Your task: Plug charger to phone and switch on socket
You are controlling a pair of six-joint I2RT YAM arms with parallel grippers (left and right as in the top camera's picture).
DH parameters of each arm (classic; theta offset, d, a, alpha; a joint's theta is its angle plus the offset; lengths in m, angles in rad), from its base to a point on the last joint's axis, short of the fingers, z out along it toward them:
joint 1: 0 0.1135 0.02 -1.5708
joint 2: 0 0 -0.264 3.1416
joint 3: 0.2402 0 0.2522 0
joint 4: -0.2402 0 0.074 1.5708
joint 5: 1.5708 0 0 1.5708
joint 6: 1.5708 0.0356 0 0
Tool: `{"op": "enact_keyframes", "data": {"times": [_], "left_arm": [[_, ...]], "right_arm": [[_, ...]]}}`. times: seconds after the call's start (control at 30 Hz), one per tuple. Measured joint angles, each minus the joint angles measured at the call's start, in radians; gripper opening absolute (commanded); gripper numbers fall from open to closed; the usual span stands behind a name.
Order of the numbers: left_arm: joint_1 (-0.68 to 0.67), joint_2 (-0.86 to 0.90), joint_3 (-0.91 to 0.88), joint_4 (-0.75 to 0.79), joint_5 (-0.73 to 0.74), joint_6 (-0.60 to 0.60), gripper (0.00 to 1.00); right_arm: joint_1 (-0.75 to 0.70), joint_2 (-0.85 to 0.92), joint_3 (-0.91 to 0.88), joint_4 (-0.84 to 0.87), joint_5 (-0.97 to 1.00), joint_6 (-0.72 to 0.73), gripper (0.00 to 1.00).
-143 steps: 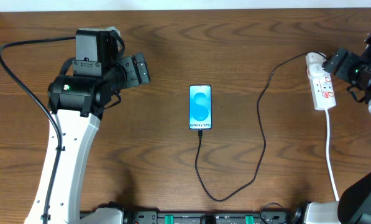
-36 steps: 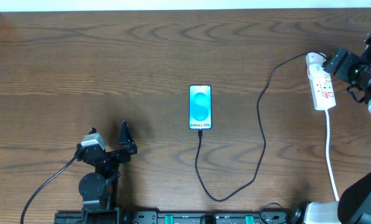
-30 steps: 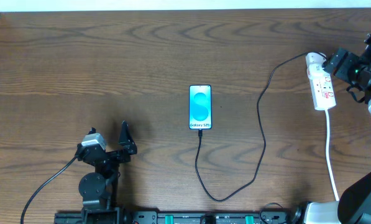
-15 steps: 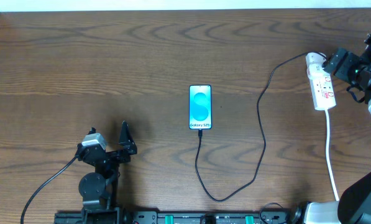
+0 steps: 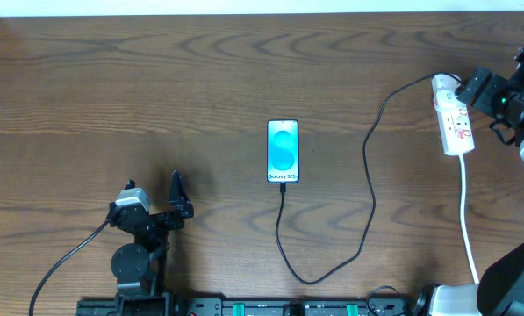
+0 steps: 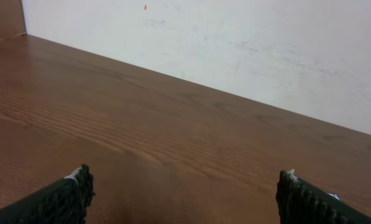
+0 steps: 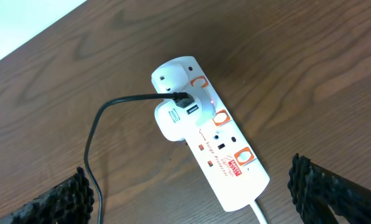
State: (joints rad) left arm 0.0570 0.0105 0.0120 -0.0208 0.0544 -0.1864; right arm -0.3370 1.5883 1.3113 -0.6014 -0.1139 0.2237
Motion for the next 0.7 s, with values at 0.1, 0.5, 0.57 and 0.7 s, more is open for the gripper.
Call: {"op": "enact_keyframes", "data": {"times": [0.1,0.5,0.57,0.7], "left_arm": [[0.000,0.000,0.000,0.000,0.000,0.000,0.95],[0.000,0.000,0.000,0.000,0.000,0.000,0.95],[0.000,0.000,0.000,0.000,0.000,0.000,0.95],[0.000,0.000,0.000,0.000,0.000,0.000,0.95]], "right_arm": [[0.000,0.000,0.000,0.000,0.000,0.000,0.99],[0.000,0.000,0.000,0.000,0.000,0.000,0.99],[0.000,0.000,0.000,0.000,0.000,0.000,0.99],[0.000,0.000,0.000,-0.008,0.000,0.000,0.99]]}}
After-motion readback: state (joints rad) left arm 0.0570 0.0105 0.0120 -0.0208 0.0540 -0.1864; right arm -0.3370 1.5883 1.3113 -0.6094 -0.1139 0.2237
